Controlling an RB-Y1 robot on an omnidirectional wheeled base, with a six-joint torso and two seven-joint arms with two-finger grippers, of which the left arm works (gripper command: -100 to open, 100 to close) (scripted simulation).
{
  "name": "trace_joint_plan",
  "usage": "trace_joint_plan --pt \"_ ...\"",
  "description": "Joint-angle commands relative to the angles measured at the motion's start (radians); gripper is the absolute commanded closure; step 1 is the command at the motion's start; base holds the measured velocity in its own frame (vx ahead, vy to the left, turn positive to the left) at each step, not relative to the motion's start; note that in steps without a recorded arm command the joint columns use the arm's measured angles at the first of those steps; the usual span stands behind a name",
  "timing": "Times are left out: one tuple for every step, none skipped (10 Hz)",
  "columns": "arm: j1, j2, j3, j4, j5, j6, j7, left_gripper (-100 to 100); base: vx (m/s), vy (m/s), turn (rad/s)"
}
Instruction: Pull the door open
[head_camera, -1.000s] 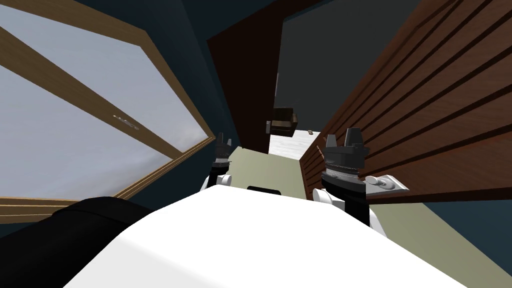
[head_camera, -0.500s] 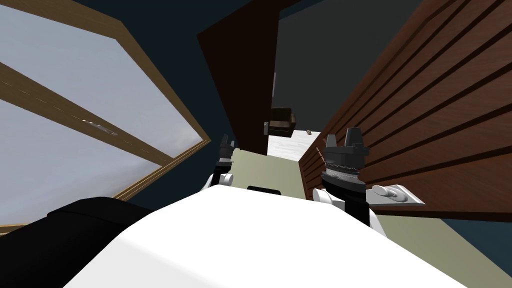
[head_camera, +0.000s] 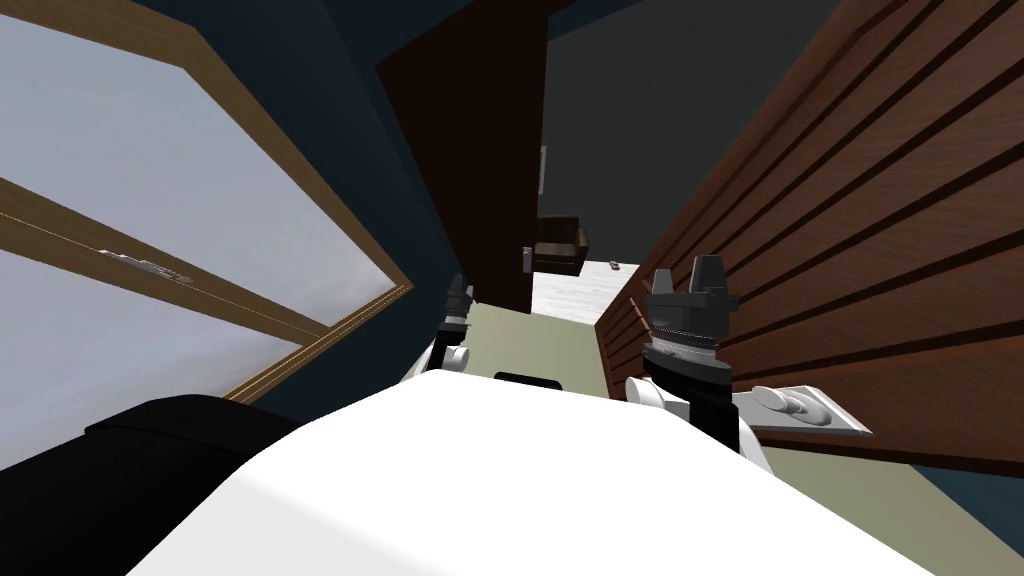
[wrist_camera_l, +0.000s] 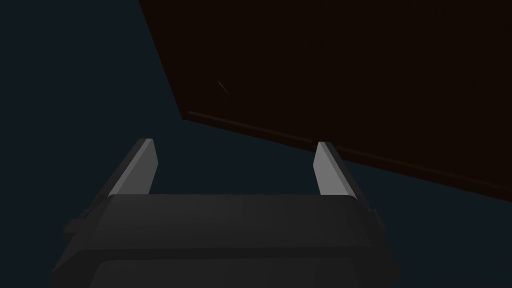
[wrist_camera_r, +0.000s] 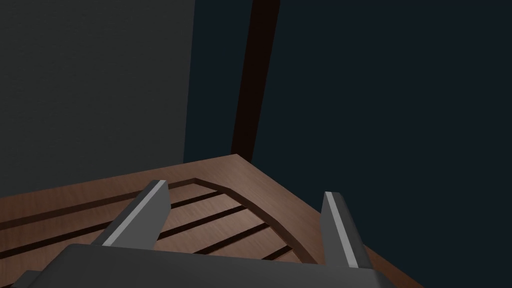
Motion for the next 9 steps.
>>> trace_joint_plan --pt "-0.020 0.009 0.004 0.030 0.004 0.008 0.005 -100 0.084 -0.020 -0.050" --pt "-0.030 0.012 0.004 0.049 0.006 0.011 0.006 -100 0.087 -0.034 -0.055" --pt "-0.039 0.015 0.004 0.068 0.008 0.014 0.008 -100 0.106 -0.035 -0.039" --pt "-0.049 0.018 0.005 0.087 0.009 0.016 0.010 -100 0.107 -0.035 -0.045" --pt "-0.058 0.021 0.005 0.106 0.011 0.019 0.011 -100 0.112 -0.024 -0.046" --pt "-0.068 0.024 0.005 0.126 0.012 0.022 0.013 -100 0.115 -0.031 -0.053" --pt "-0.078 0.027 0.005 0.146 0.014 0.025 0.014 -100 0.103 -0.025 -0.051" --pt "-0.088 0.029 0.005 0.165 0.016 0.028 0.016 -100 0.099 -0.019 -0.046" --pt "-0.098 0.032 0.005 0.185 0.017 0.031 0.017 -100 0.105 -0.034 -0.042"
